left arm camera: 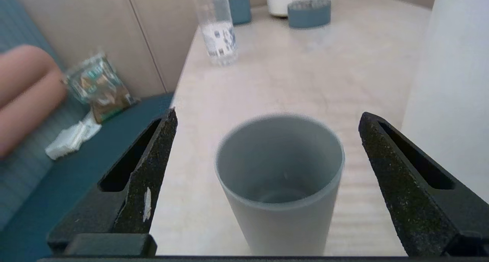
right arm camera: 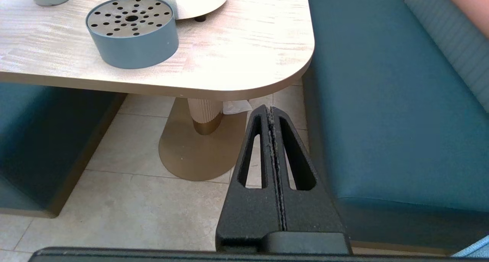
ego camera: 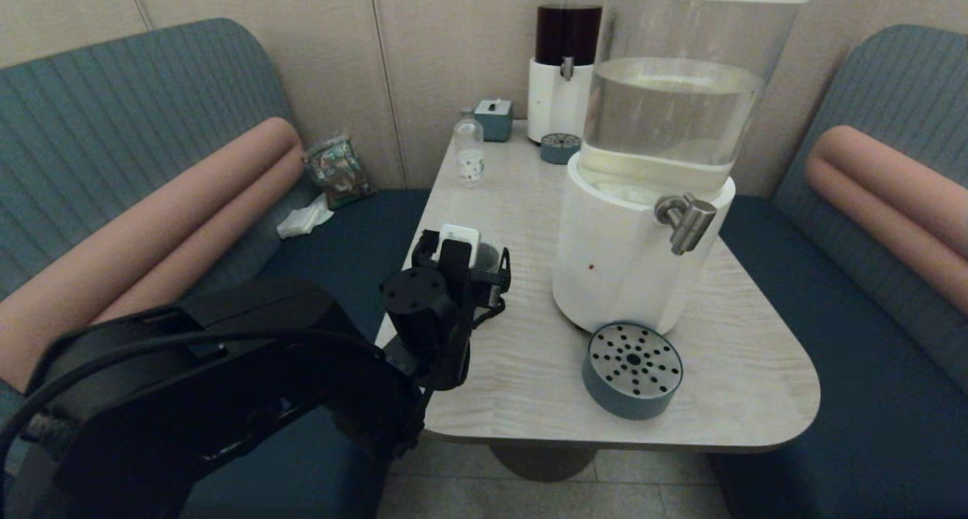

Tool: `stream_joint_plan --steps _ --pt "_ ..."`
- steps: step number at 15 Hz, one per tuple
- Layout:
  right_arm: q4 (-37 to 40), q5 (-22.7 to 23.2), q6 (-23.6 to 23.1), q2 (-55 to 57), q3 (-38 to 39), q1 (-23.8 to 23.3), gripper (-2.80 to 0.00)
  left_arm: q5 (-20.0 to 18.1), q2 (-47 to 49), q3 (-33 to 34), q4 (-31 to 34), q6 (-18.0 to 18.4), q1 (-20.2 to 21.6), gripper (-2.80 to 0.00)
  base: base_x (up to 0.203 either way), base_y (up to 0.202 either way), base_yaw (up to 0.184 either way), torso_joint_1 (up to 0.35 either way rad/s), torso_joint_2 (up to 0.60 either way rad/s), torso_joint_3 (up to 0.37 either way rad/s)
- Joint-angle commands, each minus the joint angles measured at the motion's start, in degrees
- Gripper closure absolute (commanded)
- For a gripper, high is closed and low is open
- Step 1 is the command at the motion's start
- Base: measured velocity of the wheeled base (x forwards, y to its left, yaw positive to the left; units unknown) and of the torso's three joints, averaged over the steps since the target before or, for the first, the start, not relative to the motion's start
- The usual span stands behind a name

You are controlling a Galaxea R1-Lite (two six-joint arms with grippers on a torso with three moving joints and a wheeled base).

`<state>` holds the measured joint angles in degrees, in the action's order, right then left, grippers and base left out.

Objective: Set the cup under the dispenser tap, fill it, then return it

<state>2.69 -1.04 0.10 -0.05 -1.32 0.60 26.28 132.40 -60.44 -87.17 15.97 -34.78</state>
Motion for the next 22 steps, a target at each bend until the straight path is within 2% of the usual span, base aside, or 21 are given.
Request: stream_joint_plan --steps 1,11,18,22 --pt "0.03 -0.01 -0.01 -0.13 0.00 0.02 0.00 0.04 -2.00 -0.03 -0.49 0.51 0.04 -2.80 0.000 0.000 0.000 0.000 0.00 0.000" --pt "0.03 -0.01 -0.01 -0.13 0.00 0.02 0.00 -0.27 -11.48 1.05 -0.49 2.90 -0.37 -2.80 0.000 0.000 0.000 0.000 0.00 0.000" --pt "0.03 -0.01 -0.01 -0.13 0.00 0.02 0.00 -0.52 -21.66 2.14 -0.49 7.64 -0.15 -2.80 0.000 0.000 0.000 0.000 0.00 0.000" --pt "0.03 -0.01 -0.01 -0.13 0.00 0.02 0.00 -0.66 -29.38 2.53 3.08 8.39 0.21 -2.80 0.000 0.000 0.000 0.000 0.00 0.000"
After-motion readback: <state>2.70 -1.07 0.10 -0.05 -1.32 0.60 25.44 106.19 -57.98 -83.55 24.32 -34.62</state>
